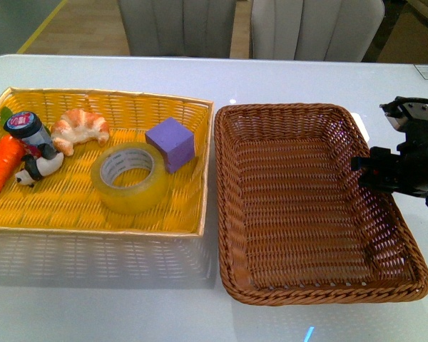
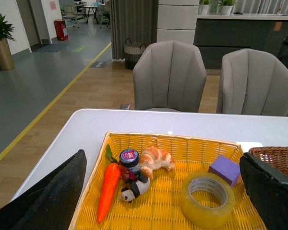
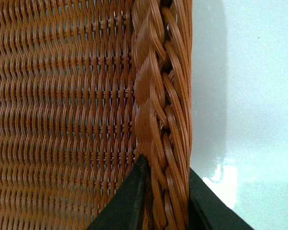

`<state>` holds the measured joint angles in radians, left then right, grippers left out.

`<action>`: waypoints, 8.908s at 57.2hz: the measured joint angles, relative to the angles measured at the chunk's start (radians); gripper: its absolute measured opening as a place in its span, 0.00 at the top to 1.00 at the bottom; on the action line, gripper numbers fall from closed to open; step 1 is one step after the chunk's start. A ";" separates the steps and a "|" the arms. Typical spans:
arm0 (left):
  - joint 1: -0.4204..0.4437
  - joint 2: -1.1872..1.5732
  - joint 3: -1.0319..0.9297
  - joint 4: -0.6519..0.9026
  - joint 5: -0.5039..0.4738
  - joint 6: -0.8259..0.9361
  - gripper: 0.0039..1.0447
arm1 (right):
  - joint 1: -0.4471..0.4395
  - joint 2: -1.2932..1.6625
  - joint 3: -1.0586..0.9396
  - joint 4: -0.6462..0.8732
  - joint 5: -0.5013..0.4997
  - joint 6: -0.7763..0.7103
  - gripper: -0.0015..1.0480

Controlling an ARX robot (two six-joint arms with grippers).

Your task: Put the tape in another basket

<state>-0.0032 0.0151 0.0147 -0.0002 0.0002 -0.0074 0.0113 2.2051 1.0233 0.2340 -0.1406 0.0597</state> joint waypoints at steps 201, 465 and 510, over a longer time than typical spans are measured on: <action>0.000 0.000 0.000 0.000 0.000 0.000 0.08 | -0.013 -2.199 -1.000 -0.232 0.141 -0.067 0.71; -0.663 2.344 1.489 0.000 -0.029 -0.256 0.85 | -0.013 -2.200 -1.000 -0.233 0.141 -0.067 0.09; -0.666 2.210 1.278 0.127 -0.027 -0.274 0.07 | -0.013 -2.200 -1.001 -0.233 0.141 -0.067 0.09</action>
<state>-0.6689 2.2250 1.2930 0.1272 -0.0265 -0.2813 -0.0017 0.0055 0.0227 0.0013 0.0002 -0.0071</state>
